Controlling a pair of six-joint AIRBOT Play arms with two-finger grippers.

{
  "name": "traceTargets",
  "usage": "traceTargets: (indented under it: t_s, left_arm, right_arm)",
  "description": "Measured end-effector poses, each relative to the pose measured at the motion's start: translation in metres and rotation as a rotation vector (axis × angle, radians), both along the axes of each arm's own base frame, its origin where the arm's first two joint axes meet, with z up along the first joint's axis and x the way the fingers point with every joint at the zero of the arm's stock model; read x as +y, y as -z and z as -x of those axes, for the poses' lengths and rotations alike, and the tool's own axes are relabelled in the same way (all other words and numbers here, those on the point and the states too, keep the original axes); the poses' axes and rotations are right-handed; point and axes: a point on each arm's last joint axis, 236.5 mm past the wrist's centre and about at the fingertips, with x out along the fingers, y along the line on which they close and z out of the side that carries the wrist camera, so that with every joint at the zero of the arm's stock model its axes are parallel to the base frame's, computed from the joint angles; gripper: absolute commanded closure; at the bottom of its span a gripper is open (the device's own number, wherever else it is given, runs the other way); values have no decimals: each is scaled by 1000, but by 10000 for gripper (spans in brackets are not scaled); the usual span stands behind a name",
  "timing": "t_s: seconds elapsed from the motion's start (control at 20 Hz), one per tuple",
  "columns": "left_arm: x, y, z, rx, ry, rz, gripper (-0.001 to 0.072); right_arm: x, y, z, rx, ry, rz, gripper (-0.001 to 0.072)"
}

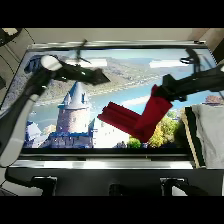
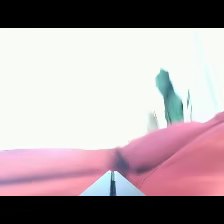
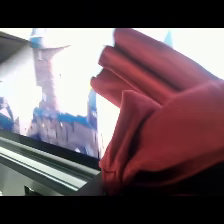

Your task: Fold the shirts.

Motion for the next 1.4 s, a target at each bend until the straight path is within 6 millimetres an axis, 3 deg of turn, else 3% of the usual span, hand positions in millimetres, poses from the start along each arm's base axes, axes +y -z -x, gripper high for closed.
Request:
traceTargets:
  t_s: [0.2,0.25,0.3,0.35,0.5,0.6,0.7,0.8,0.9,1.0,1.1,1.2,1.3,1.4]
  left_arm:
    - [68,-76,-4,-154,-126,11,682]
    - [76,-90,1,-182,-138,13,682]
    - [82,-103,7,-209,-144,15,682]
    - [86,-112,12,-229,-146,14,682]
    - [92,-128,26,-264,-135,4,682]
    - [95,-128,30,-269,-130,-15,682]
    - [100,-127,31,-276,-135,-38,682]
    - [103,-124,31,-279,-138,-63,682]
    - [107,-122,30,-282,-144,-79,682]
    - [108,-120,29,-283,-146,-90,682]
    - [109,-120,29,-284,-148,-96,681]
    - [110,-119,29,-284,-149,-100,681]
    - [110,-119,29,-285,-149,-103,681]
    - [110,-119,29,-284,-150,-103,681]
  right_arm:
    - [62,56,-32,73,-58,-52,672]
    - [76,72,-37,102,-65,-60,564]
    - [88,86,-41,130,-62,-69,253]
    - [99,99,-44,150,-63,-77,34]
    - [112,121,-50,186,-58,-88,22]
    - [94,127,-52,189,-51,-50,24]
    - [54,130,-52,190,-26,32,44]
    - [-3,136,-45,224,17,149,75]
    - [-58,148,-23,299,77,244,90]
    - [-87,166,12,381,133,265,92]
    - [-91,193,44,443,185,238,124]
    - [-78,219,66,479,232,161,164]
    - [-66,239,72,474,290,83,174]
    - [-57,249,66,436,357,10,179]
